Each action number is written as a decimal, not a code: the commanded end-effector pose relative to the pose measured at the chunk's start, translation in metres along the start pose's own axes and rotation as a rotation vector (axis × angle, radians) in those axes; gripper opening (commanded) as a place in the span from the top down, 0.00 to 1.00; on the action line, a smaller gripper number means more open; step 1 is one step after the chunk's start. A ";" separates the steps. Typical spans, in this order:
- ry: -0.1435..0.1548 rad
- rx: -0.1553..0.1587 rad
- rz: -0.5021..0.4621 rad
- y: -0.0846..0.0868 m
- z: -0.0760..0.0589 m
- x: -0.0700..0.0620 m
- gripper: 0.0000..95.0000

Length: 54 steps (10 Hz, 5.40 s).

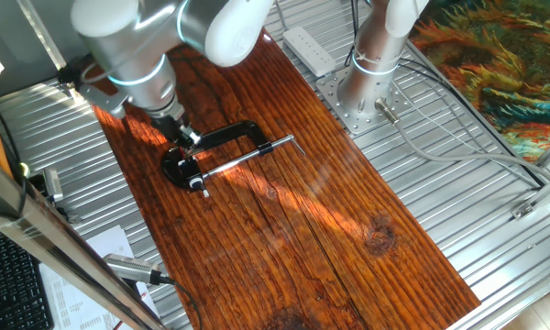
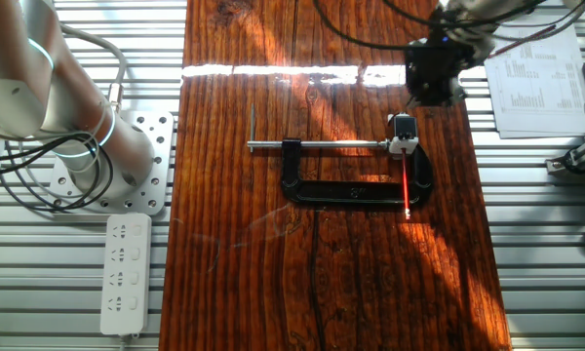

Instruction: Sharpen the pencil with a pencil sharpener

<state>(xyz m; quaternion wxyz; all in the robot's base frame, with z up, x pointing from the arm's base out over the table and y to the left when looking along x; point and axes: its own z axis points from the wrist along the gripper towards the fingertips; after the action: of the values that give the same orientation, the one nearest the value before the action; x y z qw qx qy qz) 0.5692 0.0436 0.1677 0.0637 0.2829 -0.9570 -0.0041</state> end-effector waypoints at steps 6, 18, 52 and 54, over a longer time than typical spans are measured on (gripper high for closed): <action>0.020 -0.047 -0.348 0.019 0.021 -0.081 1.00; 0.134 -0.067 -0.871 0.044 0.057 -0.089 1.00; 0.035 0.101 -0.951 0.051 0.094 -0.044 0.80; 0.062 0.125 -0.993 0.051 0.094 -0.044 0.80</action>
<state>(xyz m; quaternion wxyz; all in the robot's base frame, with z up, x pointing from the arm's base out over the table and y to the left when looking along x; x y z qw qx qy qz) 0.5660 0.1078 0.0710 0.0594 0.7039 -0.7075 0.0220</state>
